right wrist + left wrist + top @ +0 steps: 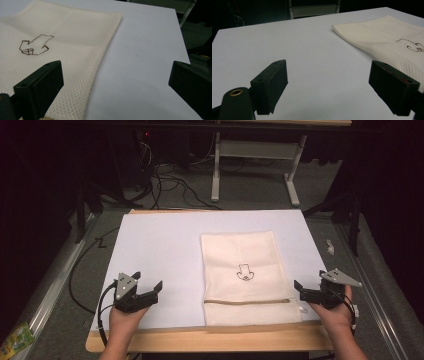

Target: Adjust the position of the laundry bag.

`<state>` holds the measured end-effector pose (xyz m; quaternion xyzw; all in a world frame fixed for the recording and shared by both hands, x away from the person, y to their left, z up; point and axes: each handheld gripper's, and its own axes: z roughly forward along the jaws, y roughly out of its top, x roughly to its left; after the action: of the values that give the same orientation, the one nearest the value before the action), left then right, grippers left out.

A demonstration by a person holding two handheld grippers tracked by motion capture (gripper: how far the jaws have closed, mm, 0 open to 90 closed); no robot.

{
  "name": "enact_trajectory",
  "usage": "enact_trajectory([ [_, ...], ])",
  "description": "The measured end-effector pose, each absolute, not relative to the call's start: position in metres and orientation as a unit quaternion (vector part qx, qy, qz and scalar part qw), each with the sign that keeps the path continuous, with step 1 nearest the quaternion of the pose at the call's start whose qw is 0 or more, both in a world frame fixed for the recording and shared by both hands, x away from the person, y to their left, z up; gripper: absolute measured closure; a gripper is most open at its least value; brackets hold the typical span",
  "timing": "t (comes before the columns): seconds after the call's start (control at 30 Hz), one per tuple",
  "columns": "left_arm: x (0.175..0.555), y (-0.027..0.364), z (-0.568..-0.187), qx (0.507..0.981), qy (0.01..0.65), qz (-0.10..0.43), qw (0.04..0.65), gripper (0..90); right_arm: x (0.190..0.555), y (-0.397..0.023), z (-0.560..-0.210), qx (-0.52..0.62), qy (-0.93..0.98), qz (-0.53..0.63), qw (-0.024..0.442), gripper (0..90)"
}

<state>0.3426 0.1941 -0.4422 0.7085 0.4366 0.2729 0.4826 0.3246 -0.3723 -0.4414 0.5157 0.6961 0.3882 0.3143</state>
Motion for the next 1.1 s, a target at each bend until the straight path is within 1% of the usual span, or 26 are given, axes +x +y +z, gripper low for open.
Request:
enact_trajectory([
  [0.13,0.343,0.192,-0.442,0.714,0.431,0.274,0.478,17.0,0.322,-0.372,-0.441,0.509,0.696,0.391,0.320,0.0],
  [0.3,0.345,0.188,-0.442,0.724,0.428,0.263,0.473,18.1,0.318,-0.372,-0.439,0.503,0.692,0.403,0.324,0.0],
  [0.47,0.348,0.180,-0.443,0.734,0.434,0.233,0.466,18.9,0.315,-0.373,-0.436,0.505,0.685,0.419,0.315,2.1],
  [0.57,0.353,0.168,-0.447,0.741,0.435,0.221,0.461,23.3,0.315,-0.374,-0.435,0.504,0.683,0.424,0.315,3.9],
  [0.6,0.357,0.157,-0.449,0.748,0.432,0.213,0.457,25.1,0.315,-0.373,-0.437,0.507,0.685,0.420,0.314,4.5],
  [0.63,0.357,0.157,-0.449,0.748,0.432,0.213,0.457,25.8,0.315,-0.373,-0.437,0.507,0.685,0.420,0.314,4.5],
  [0.67,0.362,0.144,-0.452,0.754,0.433,0.197,0.454,27.3,0.316,-0.373,-0.438,0.506,0.689,0.417,0.310,6.1],
  [0.7,0.362,0.144,-0.452,0.754,0.433,0.197,0.454,29.5,0.316,-0.373,-0.438,0.506,0.689,0.417,0.310,6.1],
  [0.73,0.368,0.131,-0.455,0.760,0.428,0.177,0.456,31.3,0.316,-0.372,-0.440,0.502,0.693,0.416,0.306,7.6],
  [0.8,0.375,0.117,-0.457,0.766,0.424,0.169,0.451,34.1,0.316,-0.370,-0.441,0.501,0.696,0.416,0.303,8.4],
  [0.83,0.375,0.117,-0.457,0.766,0.424,0.169,0.451,35.6,0.316,-0.370,-0.441,0.501,0.696,0.416,0.303,8.4],
  [0.87,0.380,0.111,-0.458,0.766,0.425,0.159,0.456,35.6,0.316,-0.370,-0.441,0.499,0.697,0.416,0.302,8.9],
  [0.9,0.385,0.104,-0.458,0.763,0.427,0.154,0.460,38.2,0.315,-0.369,-0.441,0.499,0.698,0.416,0.302,9.7],
  [0.93,0.396,0.090,-0.461,0.762,0.431,0.138,0.463,41.1,0.315,-0.368,-0.441,0.495,0.702,0.415,0.300,10.6],
  [0.97,0.396,0.090,-0.461,0.762,0.431,0.138,0.463,41.8,0.315,-0.368,-0.441,0.495,0.702,0.415,0.300,10.6],
  [1.03,0.408,0.075,-0.464,0.762,0.437,0.127,0.461,42.6,0.315,-0.368,-0.442,0.492,0.705,0.415,0.296,11.3],
  [1.1,0.423,0.052,-0.469,0.770,0.445,0.130,0.439,43.9,0.315,-0.367,-0.443,0.493,0.706,0.417,0.292,12.0],
])
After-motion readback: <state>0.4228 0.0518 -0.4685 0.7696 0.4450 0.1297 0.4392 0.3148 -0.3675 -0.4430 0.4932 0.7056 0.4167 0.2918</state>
